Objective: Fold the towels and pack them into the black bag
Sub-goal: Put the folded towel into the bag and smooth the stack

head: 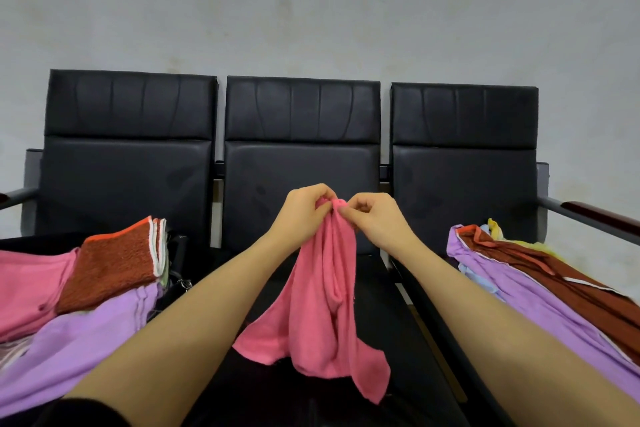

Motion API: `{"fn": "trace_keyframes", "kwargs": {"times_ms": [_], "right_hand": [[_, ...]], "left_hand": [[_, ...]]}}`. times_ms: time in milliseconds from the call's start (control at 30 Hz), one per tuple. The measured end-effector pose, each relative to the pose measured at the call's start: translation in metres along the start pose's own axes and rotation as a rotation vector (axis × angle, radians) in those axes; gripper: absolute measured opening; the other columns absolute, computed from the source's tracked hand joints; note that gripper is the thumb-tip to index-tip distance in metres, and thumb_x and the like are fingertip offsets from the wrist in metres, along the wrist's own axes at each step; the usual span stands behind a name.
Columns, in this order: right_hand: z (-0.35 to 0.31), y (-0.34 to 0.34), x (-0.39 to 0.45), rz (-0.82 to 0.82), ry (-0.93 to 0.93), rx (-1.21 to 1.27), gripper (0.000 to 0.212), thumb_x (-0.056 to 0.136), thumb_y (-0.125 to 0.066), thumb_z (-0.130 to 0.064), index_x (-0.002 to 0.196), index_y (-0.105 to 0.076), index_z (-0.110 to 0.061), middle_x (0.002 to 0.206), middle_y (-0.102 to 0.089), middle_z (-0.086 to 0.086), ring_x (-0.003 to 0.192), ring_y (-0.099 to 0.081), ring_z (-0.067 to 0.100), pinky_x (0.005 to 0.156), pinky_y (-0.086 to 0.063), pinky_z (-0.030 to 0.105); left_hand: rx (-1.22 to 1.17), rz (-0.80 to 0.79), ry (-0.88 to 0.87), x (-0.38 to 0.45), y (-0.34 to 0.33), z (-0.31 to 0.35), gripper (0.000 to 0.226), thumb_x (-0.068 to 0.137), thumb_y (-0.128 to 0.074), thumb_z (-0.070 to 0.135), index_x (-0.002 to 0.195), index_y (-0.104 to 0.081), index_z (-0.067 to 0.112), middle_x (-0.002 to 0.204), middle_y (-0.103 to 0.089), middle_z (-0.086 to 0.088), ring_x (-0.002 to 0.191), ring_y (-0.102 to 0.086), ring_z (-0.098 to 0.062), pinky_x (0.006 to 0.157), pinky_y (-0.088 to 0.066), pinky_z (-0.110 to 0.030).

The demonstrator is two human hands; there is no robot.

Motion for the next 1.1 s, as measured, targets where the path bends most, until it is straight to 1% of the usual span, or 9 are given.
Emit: {"fn": "trace_keyframes", "kwargs": {"times_ms": [167, 267, 367, 500, 600, 700, 900, 967, 1100], "right_hand": [[-0.009, 0.001, 0.007, 0.26, -0.113, 0.251, 0.024, 0.09, -0.058, -0.012, 0.067, -0.06, -0.005, 0.065, -0.055, 0.0, 0.062, -0.048, 0.007, 0.06, -0.041, 0.019], [-0.006, 0.012, 0.016, 0.468, -0.221, 0.37, 0.024, 0.089, -0.059, -0.018, 0.075, -0.064, 0.0, 0.071, -0.06, 0.005, 0.068, -0.052, 0.015, 0.065, -0.044, 0.03], [-0.011, 0.026, 0.02, 0.608, -0.213, 0.274, 0.019, 0.09, -0.057, -0.019, 0.075, -0.067, -0.012, 0.071, -0.064, -0.003, 0.07, -0.058, 0.011, 0.064, -0.045, 0.023], [-0.017, 0.043, 0.027, 0.755, -0.204, 0.214, 0.019, 0.093, -0.05, -0.015, 0.083, -0.065, -0.007, 0.07, -0.057, -0.004, 0.073, -0.052, 0.014, 0.06, -0.038, 0.024], [-0.022, 0.051, 0.032, 0.797, -0.183, 0.199, 0.017, 0.095, -0.048, -0.014, 0.093, -0.062, -0.004, 0.073, -0.054, -0.006, 0.074, -0.052, 0.012, 0.068, -0.039, 0.024], [-0.025, 0.056, 0.031, 0.782, -0.153, 0.203, 0.007, 0.093, -0.048, -0.006, 0.092, -0.054, -0.009, 0.072, -0.05, -0.008, 0.066, -0.047, 0.006, 0.058, -0.036, 0.014], [-0.013, 0.06, 0.025, 0.787, -0.188, 0.152, 0.004, 0.093, -0.05, -0.015, 0.089, -0.051, -0.013, 0.074, -0.05, -0.013, 0.08, -0.051, 0.014, 0.102, -0.034, 0.039], [-0.01, 0.061, 0.023, 0.802, -0.193, 0.232, 0.008, 0.093, -0.052, -0.018, 0.088, -0.052, -0.013, 0.076, -0.051, -0.012, 0.087, -0.054, 0.019, 0.097, -0.042, 0.046], [-0.01, 0.065, 0.022, 0.839, -0.206, 0.302, 0.013, 0.094, -0.054, -0.02, 0.086, -0.051, -0.01, 0.076, -0.05, -0.01, 0.079, -0.052, 0.013, 0.08, -0.045, 0.033]], "left_hand": [[-0.117, 0.119, 0.191, 0.009, 0.014, -0.013, 0.027, 0.092, -0.055, 0.008, 0.117, -0.064, 0.008, 0.114, -0.064, -0.001, 0.107, -0.058, -0.011, 0.087, -0.04, -0.01], [-0.231, 0.179, 0.313, 0.022, 0.032, -0.017, 0.056, 0.085, -0.063, 0.004, 0.139, -0.044, 0.003, 0.142, -0.047, -0.008, 0.131, -0.043, -0.017, 0.108, -0.033, -0.024], [-0.209, 0.075, 0.355, 0.034, 0.051, -0.02, 0.083, 0.08, -0.066, 0.001, 0.149, -0.022, 0.007, 0.15, -0.034, -0.01, 0.133, -0.041, -0.021, 0.108, -0.036, -0.028], [0.065, 0.115, 0.272, 0.048, 0.074, -0.019, 0.068, 0.084, -0.057, 0.004, 0.147, -0.03, 0.005, 0.148, -0.039, -0.013, 0.133, -0.041, -0.024, 0.111, -0.032, -0.031], [0.078, 0.242, 0.23, 0.055, 0.088, -0.013, 0.051, 0.087, -0.053, 0.002, 0.138, -0.046, 0.004, 0.141, -0.048, -0.011, 0.13, -0.044, -0.022, 0.109, -0.031, -0.026], [0.044, 0.329, 0.222, 0.058, 0.097, -0.011, 0.04, 0.089, -0.048, -0.002, 0.127, -0.059, 0.005, 0.129, -0.059, -0.01, 0.122, -0.052, -0.021, 0.104, -0.036, -0.024], [-0.103, 0.506, 0.318, 0.052, 0.095, -0.013, 0.029, 0.093, -0.049, 0.007, 0.115, -0.068, 0.008, 0.118, -0.065, -0.006, 0.113, -0.057, -0.017, 0.091, -0.04, -0.018], [-0.111, 0.511, 0.343, 0.05, 0.094, -0.019, 0.029, 0.093, -0.048, 0.006, 0.112, -0.069, 0.009, 0.117, -0.067, -0.007, 0.111, -0.058, -0.018, 0.094, -0.042, -0.021], [-0.072, 0.449, 0.379, 0.047, 0.088, -0.022, 0.044, 0.087, -0.036, -0.007, 0.115, -0.068, 0.006, 0.123, -0.063, -0.012, 0.115, -0.056, -0.025, 0.102, -0.042, -0.029]]}}
Point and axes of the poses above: each hand's wrist, its own x-axis towards the middle knuckle, its own y-axis out of the back of the hand, z = x × y, the point moved 1 cm from there along x, towards the middle knuckle
